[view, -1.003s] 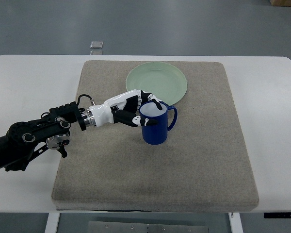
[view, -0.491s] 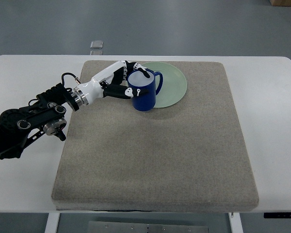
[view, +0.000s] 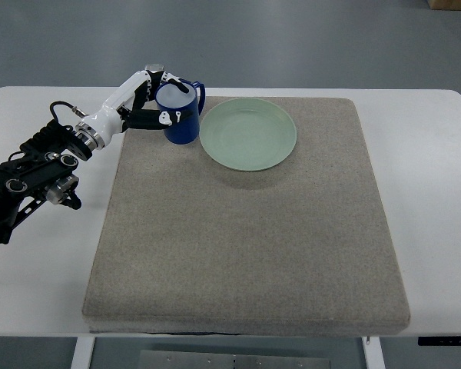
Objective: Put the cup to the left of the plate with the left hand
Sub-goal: 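Lift the blue mug and carry it past the plate, away from the robot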
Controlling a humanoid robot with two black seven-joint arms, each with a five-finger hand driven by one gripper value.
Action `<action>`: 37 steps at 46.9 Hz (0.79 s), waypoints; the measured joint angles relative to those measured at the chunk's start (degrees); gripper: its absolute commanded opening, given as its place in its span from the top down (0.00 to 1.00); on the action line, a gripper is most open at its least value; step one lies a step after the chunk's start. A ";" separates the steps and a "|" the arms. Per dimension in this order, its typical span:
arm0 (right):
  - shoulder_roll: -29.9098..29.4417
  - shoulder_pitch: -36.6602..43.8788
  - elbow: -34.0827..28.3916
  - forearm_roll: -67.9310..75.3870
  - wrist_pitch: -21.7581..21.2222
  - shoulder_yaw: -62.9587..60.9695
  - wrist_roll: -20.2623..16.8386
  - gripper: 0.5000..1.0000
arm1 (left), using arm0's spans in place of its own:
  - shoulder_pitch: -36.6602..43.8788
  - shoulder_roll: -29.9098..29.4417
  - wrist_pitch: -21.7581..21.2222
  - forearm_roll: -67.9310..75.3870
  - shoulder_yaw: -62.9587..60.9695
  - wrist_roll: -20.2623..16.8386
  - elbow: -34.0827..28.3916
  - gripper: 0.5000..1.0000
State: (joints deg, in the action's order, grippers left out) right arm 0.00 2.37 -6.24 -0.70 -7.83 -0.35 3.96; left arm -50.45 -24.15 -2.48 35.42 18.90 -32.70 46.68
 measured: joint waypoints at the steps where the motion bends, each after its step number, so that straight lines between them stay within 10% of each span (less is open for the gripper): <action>1: 0.00 0.00 0.00 0.00 0.00 0.00 0.00 0.13 | 0.00 -0.01 -0.11 -0.12 0.00 0.00 -0.43 1.00; 37: 0.00 0.00 0.00 0.00 0.01 0.00 0.00 0.13 | 1.78 0.92 -2.51 -3.09 0.62 0.01 -6.60 1.00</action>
State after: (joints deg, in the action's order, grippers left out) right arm 0.00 2.37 -6.24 -0.70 -7.81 -0.35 3.96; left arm -48.67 -23.23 -4.99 32.34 19.52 -32.69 40.08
